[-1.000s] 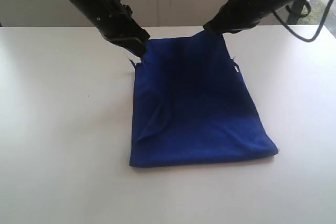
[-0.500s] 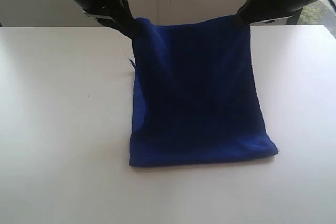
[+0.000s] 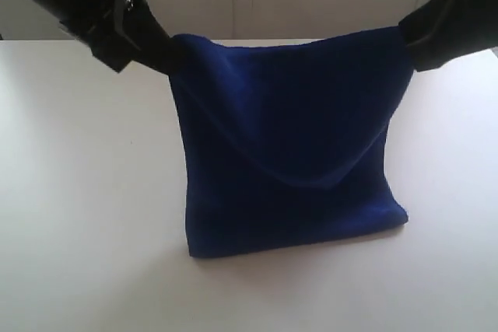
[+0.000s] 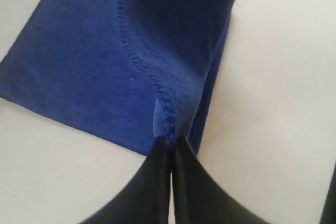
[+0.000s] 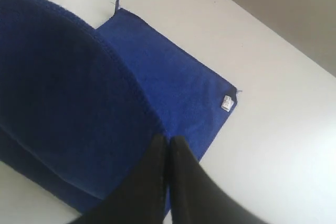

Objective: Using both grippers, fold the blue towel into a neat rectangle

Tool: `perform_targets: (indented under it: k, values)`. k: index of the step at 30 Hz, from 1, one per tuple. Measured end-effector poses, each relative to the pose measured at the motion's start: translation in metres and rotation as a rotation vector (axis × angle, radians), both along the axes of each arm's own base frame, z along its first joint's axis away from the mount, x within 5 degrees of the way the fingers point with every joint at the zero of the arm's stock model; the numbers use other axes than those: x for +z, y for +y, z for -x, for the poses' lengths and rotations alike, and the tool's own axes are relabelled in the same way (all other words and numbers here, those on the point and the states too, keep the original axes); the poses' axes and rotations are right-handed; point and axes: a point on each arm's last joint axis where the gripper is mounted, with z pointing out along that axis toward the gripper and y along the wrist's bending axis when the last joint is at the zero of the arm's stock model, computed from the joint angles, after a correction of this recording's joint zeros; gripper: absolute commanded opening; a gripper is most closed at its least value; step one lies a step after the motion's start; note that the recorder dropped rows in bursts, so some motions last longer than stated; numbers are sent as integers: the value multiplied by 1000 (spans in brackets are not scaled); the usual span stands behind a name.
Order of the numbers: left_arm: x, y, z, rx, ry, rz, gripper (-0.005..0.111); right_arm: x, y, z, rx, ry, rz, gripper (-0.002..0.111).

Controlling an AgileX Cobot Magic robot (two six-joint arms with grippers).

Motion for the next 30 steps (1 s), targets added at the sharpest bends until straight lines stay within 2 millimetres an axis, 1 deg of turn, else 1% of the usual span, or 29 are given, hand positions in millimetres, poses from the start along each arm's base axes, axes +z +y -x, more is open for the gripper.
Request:
perform_targets:
  k: [1,5,11,14,16,19,21,23,26,30]
  values:
    - [-1,-3,10,-28,4,-2,0,4,-1,9,7,-3,0,0]
    - [-6,-9,35,-85,23,-7,0,13,-2,37,34,11,5,0]
    - [-10,-8,70,-105,90,0,0,24,-5,82,83,58,21,0]
    - [-14,-4,84,-104,137,1,0,26,-6,97,100,79,28,0]
    - [-16,-2,90,-103,163,3,0,26,-6,102,105,82,30,0]
    - [-13,-1,96,-105,162,15,0,27,-6,106,108,81,31,0]
    - [-11,-1,95,-95,143,34,0,27,-6,106,107,78,31,0]
    - [-10,-3,92,-80,117,59,0,26,-6,102,105,83,30,0]
    - [-11,-8,84,-51,79,77,0,22,-5,90,100,101,29,0]
    - [-24,-17,68,-22,59,41,0,12,-2,62,84,133,26,0]
